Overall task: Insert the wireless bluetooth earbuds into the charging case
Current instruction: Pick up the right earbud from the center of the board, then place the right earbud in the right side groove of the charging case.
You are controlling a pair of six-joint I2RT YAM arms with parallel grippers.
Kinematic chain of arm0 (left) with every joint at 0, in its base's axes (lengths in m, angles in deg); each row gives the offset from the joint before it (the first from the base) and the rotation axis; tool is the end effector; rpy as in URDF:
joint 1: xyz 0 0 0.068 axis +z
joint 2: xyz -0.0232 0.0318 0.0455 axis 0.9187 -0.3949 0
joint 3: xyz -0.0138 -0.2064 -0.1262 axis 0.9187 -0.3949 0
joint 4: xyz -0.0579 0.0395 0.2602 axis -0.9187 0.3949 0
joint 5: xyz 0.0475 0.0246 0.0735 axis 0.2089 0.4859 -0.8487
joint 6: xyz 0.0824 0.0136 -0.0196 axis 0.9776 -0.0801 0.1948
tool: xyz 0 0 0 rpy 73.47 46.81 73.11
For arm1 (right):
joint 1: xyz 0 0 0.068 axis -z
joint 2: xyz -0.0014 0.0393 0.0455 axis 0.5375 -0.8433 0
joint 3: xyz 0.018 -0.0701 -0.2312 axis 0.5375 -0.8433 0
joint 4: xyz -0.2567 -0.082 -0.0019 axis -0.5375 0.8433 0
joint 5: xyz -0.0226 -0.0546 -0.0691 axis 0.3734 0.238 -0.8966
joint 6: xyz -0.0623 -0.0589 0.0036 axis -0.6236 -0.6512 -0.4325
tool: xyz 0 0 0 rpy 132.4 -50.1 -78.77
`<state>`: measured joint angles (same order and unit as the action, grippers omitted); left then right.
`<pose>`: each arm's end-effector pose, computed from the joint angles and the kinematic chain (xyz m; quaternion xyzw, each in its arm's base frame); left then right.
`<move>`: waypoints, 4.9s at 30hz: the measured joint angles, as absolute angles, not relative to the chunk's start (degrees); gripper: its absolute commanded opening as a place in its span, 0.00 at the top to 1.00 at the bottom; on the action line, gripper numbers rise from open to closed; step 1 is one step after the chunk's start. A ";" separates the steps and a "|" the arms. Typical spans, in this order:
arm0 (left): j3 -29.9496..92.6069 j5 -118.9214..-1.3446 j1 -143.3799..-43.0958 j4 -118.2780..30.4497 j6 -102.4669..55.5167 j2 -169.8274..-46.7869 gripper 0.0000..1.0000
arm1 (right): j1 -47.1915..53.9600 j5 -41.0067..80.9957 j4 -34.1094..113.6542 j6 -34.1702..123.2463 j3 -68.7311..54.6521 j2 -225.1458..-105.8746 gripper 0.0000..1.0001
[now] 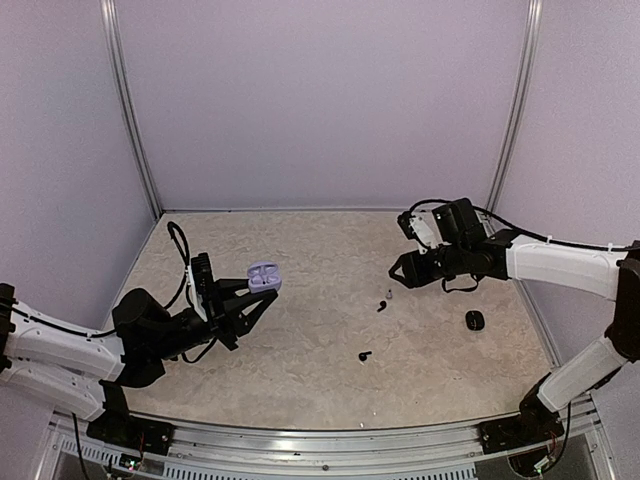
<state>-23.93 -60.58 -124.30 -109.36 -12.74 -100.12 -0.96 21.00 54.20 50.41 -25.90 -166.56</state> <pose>0.1416 -0.2422 0.2151 0.3294 0.4947 -0.4272 0.6814 0.2909 0.2060 0.1929 -0.1944 0.8846 0.2269 0.3581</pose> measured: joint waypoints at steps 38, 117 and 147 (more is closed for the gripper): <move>-24.76 -61.39 -124.30 -109.10 -12.67 -98.31 1.00 | 0.83 12.01 45.15 49.10 -22.21 -192.76 0.82; -17.20 -22.79 -121.68 -93.80 -18.97 -112.25 1.00 | -48.57 4.71 92.69 17.65 5.07 -172.41 0.95; -14.01 -18.00 -121.68 -92.27 -22.62 -117.98 1.00 | -52.48 -4.31 93.39 16.23 4.39 -176.41 0.95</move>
<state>-14.01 -18.00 -121.68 -92.27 -22.62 -117.98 -52.48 -4.31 93.39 16.23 4.39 -176.41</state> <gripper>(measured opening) 0.218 0.129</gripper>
